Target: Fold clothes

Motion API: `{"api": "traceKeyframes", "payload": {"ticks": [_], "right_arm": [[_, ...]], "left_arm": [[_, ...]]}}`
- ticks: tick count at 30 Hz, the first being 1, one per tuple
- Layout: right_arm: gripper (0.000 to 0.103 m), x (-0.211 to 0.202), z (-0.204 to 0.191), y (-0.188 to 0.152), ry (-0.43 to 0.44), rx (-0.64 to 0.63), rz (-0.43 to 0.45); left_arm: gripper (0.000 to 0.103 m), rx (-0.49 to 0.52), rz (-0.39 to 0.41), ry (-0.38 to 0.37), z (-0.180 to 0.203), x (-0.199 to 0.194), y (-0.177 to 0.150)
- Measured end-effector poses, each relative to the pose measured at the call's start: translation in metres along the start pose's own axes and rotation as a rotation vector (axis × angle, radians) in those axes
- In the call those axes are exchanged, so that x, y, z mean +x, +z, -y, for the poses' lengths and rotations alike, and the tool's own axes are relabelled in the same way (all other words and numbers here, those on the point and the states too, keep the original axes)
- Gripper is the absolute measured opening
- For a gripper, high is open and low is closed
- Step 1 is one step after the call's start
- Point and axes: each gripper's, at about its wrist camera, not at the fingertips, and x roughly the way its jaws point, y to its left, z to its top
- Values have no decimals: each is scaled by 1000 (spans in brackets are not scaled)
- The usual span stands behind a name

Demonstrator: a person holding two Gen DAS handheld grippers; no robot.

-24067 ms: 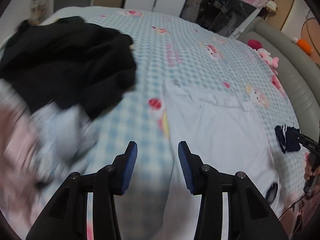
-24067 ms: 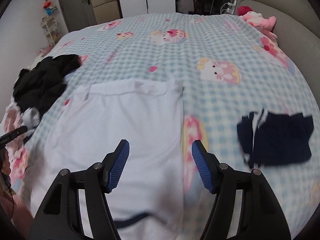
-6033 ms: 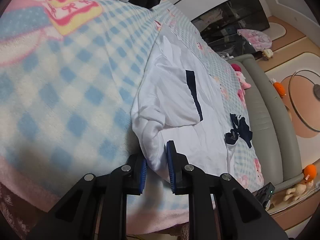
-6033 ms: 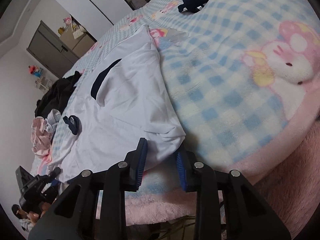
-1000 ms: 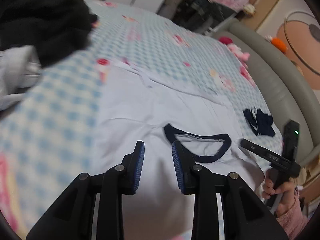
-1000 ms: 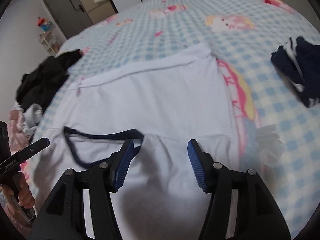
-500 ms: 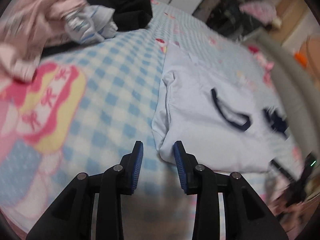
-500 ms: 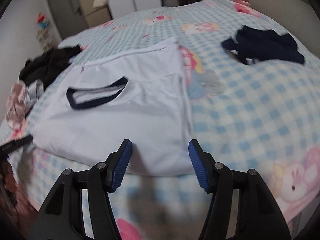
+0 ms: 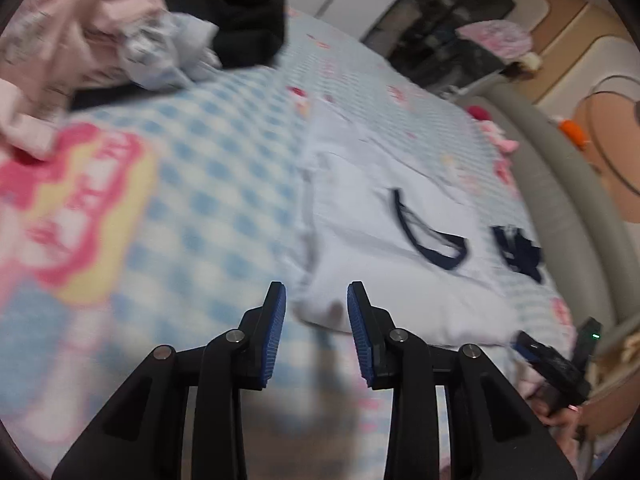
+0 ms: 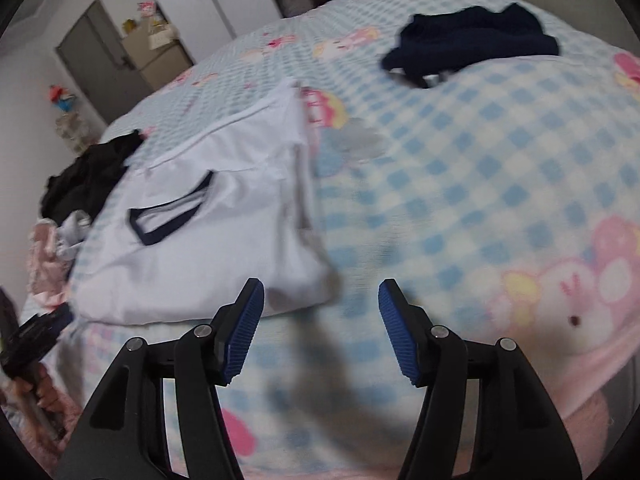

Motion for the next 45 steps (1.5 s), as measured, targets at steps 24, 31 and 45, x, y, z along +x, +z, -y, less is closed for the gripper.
{"api": "traceKeyframes", "payload": {"ticks": [24, 31, 45], "right_arm": [[65, 31, -86, 11, -64, -210, -86], [64, 22, -66, 6, -83, -172, -52], [66, 21, -7, -1, -194, -74, -63]], "left_arm": [[44, 324, -399, 13, 22, 57, 11], [41, 248, -295, -59, 14, 24, 15], [42, -10, -233, -38, -10, 39, 10]]}}
